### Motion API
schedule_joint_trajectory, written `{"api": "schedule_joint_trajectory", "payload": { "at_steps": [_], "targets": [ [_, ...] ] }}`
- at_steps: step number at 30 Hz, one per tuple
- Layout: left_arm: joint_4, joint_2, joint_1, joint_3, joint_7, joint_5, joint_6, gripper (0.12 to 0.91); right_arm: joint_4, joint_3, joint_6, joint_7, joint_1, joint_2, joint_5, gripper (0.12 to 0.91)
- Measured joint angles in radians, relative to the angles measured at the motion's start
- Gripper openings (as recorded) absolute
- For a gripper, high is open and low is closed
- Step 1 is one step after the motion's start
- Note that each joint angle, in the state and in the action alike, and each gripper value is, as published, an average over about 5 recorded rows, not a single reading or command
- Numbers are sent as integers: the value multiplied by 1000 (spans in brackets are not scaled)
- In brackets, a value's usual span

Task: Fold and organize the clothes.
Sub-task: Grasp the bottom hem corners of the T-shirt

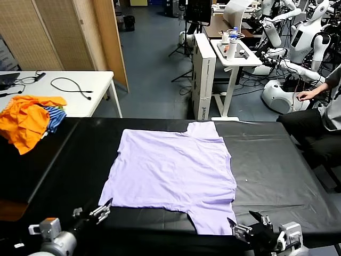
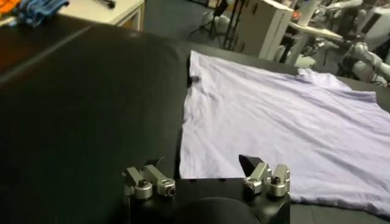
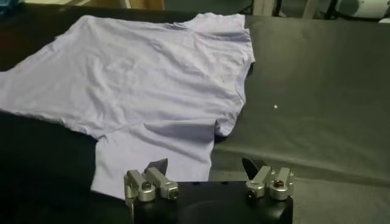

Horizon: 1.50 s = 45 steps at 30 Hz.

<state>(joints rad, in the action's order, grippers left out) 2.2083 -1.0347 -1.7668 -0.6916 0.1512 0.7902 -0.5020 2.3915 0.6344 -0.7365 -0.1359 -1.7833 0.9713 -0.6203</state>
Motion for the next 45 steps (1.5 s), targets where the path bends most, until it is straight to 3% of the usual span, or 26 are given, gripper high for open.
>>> {"api": "schedule_joint_trajectory", "payload": {
  "at_steps": [11,14,17,21,24,27,29,32,45],
  "targets": [
    [-31,-16,11,2,6,-12,5,905,-25,-42,0,6,11,3,26,903],
    [-34,-19,12,4,5,-13,9,860,-28,-49,0,7,11,5,30,877],
    [-37,-20,13,5,4,-13,12,727,-38,-57,0,8,12,7,35,811],
    [-45,-22,13,5,1,-14,14,470,-49,-64,0,9,11,10,41,675],
    [-49,-25,12,5,-2,-15,14,290,-52,-65,0,10,12,11,41,506],
    [-51,-26,9,6,-8,-17,14,173,-52,-65,0,12,13,12,39,320],
    [-52,-27,9,6,-12,-19,14,152,-51,-63,0,13,12,13,38,214],
    [-52,-26,9,6,-14,-20,14,147,-46,-57,0,14,9,13,36,146],
    [-26,-20,-27,-10,-14,-23,11,147,45,-6,0,-9,-100,43,31,139]
  ]
}}
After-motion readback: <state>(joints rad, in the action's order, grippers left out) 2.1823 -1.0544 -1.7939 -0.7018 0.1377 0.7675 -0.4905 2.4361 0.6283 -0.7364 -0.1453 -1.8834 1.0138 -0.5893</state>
